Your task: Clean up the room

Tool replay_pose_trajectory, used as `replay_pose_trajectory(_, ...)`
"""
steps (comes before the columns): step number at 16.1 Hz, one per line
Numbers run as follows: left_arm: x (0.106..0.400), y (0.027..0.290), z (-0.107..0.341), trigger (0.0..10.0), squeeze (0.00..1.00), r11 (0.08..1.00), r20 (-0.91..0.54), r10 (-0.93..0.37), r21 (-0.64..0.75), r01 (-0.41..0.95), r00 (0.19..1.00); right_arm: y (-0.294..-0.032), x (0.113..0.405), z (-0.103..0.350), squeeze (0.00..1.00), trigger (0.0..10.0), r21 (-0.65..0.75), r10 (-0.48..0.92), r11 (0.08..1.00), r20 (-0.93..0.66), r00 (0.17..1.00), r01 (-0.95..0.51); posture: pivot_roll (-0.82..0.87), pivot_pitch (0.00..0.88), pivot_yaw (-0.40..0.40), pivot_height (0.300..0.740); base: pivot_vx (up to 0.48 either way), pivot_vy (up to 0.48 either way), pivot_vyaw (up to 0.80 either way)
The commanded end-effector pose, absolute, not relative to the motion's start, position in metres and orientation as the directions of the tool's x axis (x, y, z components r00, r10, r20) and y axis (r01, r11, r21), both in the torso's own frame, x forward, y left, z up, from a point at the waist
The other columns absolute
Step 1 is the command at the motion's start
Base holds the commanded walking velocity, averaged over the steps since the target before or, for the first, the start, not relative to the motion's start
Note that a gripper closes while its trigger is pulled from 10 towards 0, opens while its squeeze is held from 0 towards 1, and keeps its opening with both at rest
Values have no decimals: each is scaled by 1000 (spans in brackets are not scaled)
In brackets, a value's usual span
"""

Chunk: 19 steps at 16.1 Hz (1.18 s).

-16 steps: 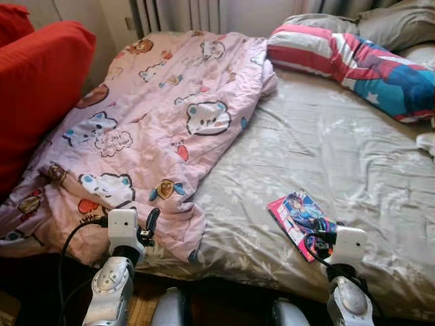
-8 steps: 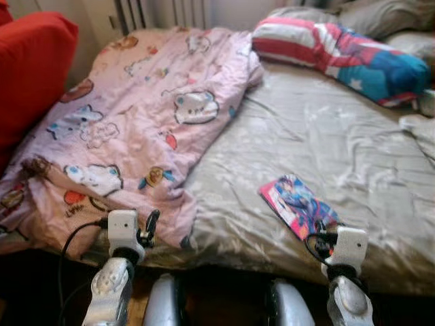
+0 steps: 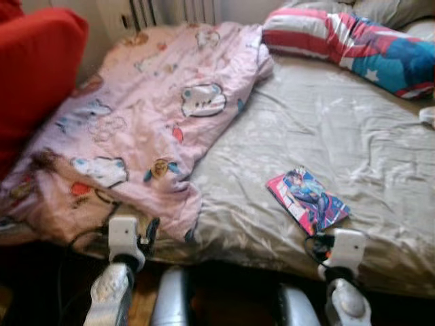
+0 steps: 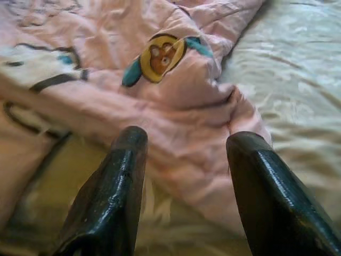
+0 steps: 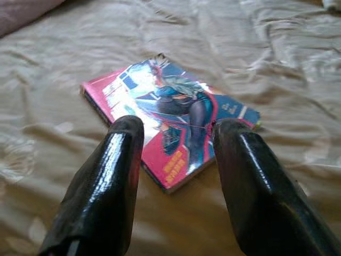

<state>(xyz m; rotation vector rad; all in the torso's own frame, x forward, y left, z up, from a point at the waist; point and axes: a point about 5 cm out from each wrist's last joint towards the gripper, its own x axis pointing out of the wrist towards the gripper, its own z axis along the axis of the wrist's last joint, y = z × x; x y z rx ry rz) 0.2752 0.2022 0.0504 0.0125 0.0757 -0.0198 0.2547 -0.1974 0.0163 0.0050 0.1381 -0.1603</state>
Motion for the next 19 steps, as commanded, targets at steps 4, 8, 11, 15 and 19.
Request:
replay_pose_trajectory(4, 275, 201, 50, 10000, 0, 999, -85, -27, 16, 29, 996, -199, 254, 15, 0, 10000, -8, -161, 987, -147, 976, 162, -35, 193, 19, 597, 248, 0, 0)
replay_pose_trajectory(8, 274, 202, 50, 10000, 0, 1000, -80, -26, 15, 27, 996, -200, 253, 14, 0, 10000, -8, -163, 986, -152, 975, 164, -35, 190, 21, 597, 62, 0, 0)
replay_pose_trajectory(11, 272, 203, 50, 10000, 0, 999, -84, -30, 21, 32, 996, -197, 255, 12, 0, 10000, 64, -165, 982, -171, 971, 178, -26, 188, 25, 597, 0, 0, 0)
replay_pose_trajectory(15, 268, 203, 47, 10000, 0, 998, -95, -47, 31, 50, 994, -193, 264, 3, 0, 10000, 252, -148, 944, -259, 954, 215, -11, 182, 32, 597, 0, 0, 0)
replay_pose_trajectory(19, 268, 206, 49, 10000, 0, 998, -96, -45, 35, 48, 994, -193, 277, 16, 0, 10000, 195, -115, 968, -204, 972, 155, -6, 193, 35, 597, 0, 0, 0)
